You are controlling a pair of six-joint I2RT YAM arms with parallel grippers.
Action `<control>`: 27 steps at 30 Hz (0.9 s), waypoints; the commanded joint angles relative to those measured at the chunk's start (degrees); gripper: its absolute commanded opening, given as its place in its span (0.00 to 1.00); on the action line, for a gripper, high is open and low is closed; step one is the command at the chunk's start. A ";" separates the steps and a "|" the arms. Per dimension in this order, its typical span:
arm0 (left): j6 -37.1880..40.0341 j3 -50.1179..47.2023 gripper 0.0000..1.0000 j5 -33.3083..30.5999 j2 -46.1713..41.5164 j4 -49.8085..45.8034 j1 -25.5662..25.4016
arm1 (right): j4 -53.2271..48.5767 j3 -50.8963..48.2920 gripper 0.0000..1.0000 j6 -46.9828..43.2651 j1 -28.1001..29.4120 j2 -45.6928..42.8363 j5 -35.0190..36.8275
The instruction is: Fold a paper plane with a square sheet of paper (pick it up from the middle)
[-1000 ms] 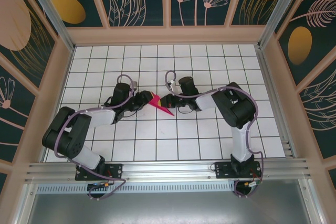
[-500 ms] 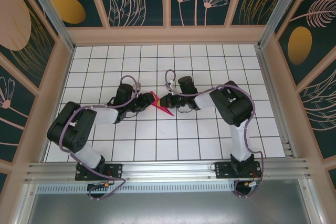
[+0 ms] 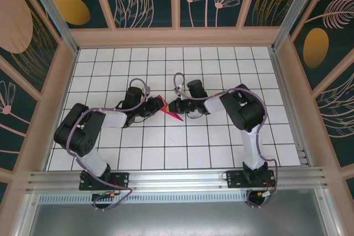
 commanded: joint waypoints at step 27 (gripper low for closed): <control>0.65 1.55 0.22 -3.29 6.12 1.70 -0.27 | -5.40 3.88 0.00 1.35 -1.07 3.19 -3.24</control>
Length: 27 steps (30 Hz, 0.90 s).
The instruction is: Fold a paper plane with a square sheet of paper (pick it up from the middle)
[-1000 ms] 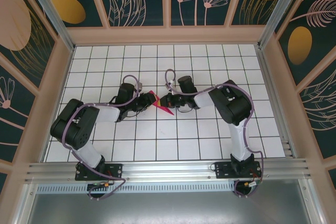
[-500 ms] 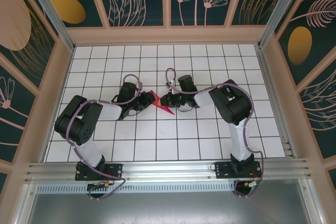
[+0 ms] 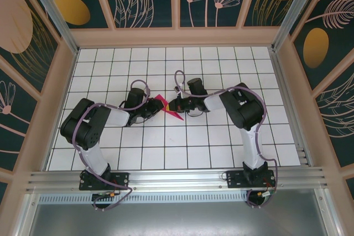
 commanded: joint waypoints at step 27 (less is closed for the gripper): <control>-2.96 3.17 0.15 -7.92 4.26 -10.11 -0.31 | -14.61 5.42 0.20 -8.40 -0.32 -2.20 0.60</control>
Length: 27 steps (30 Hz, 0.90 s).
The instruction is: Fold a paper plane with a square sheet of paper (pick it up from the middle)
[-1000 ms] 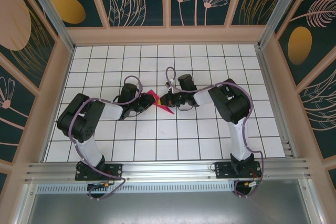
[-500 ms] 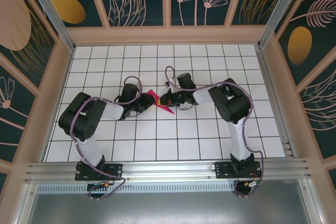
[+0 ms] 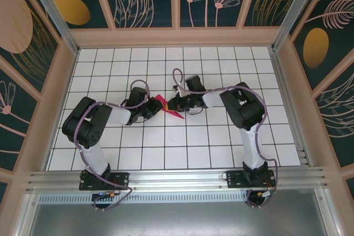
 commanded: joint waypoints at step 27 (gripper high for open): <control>-0.25 3.20 0.14 -5.06 4.55 -10.28 -0.10 | -12.06 -0.78 0.35 -24.05 1.19 -6.93 6.44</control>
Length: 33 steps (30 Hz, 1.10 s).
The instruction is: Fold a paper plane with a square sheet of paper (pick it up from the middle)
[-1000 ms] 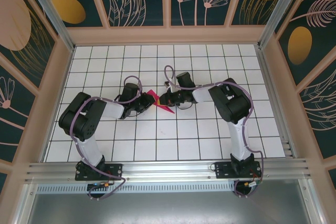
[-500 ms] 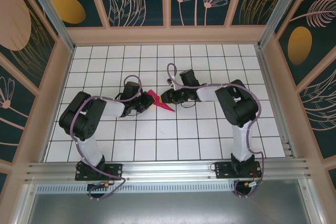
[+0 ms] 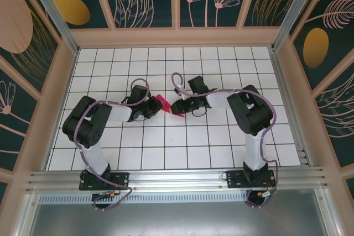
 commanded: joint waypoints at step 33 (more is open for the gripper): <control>5.96 0.52 0.28 -0.56 -8.81 2.20 -0.01 | 5.94 -0.19 0.00 6.88 -1.26 4.78 -7.45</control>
